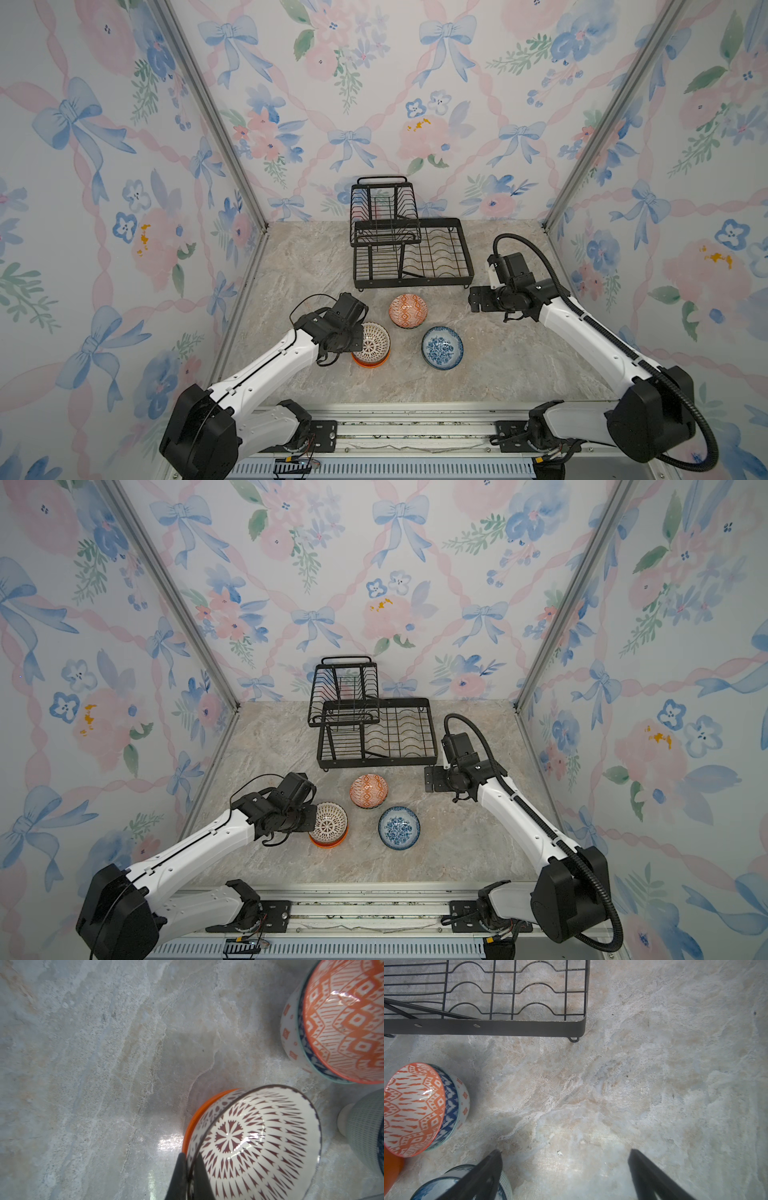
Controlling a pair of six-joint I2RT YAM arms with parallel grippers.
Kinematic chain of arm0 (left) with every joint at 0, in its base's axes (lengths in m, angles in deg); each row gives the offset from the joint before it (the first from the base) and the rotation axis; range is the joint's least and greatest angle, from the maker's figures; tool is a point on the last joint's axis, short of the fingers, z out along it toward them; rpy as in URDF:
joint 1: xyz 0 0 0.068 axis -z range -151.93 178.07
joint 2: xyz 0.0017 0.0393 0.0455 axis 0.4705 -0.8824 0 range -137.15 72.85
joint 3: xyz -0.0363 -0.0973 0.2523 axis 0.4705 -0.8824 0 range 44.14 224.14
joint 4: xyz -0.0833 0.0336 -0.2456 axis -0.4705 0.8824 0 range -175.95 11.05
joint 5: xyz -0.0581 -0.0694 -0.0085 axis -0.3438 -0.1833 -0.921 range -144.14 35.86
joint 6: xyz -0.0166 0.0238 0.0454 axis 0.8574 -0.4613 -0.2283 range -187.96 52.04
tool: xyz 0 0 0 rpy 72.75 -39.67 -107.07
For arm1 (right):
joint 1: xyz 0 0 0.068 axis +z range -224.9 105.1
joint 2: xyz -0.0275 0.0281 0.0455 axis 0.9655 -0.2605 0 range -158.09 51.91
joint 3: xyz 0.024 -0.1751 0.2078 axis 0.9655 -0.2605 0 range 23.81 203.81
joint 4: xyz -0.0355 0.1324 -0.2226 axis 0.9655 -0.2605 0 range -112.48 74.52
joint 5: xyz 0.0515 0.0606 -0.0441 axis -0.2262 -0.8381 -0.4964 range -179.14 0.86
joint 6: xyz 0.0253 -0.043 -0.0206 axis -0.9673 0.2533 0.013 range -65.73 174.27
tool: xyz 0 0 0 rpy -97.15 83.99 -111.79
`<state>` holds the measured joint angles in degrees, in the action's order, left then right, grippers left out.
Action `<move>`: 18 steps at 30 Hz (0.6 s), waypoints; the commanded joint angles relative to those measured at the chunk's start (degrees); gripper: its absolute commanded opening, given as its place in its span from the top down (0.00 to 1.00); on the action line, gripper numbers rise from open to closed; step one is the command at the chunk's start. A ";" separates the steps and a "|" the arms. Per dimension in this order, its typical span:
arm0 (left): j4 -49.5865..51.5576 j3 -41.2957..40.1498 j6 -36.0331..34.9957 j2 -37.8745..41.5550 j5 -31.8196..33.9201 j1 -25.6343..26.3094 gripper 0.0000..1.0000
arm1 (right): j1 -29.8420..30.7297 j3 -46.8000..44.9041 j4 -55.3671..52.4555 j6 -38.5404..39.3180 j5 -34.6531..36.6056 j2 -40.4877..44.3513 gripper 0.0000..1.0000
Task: Load bowls into a dish rack
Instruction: Pick up the bowl.
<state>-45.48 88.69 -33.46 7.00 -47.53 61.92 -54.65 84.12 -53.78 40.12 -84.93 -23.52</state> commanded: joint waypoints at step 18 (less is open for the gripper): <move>-0.14 28.58 -10.93 -7.82 15.17 7.45 1.00 | -1.26 7.04 1.77 2.71 -16.68 4.52 0.03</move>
<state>-43.40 113.37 -41.74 2.57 -37.32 67.20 -55.37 87.79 -53.30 41.91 -96.10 -20.49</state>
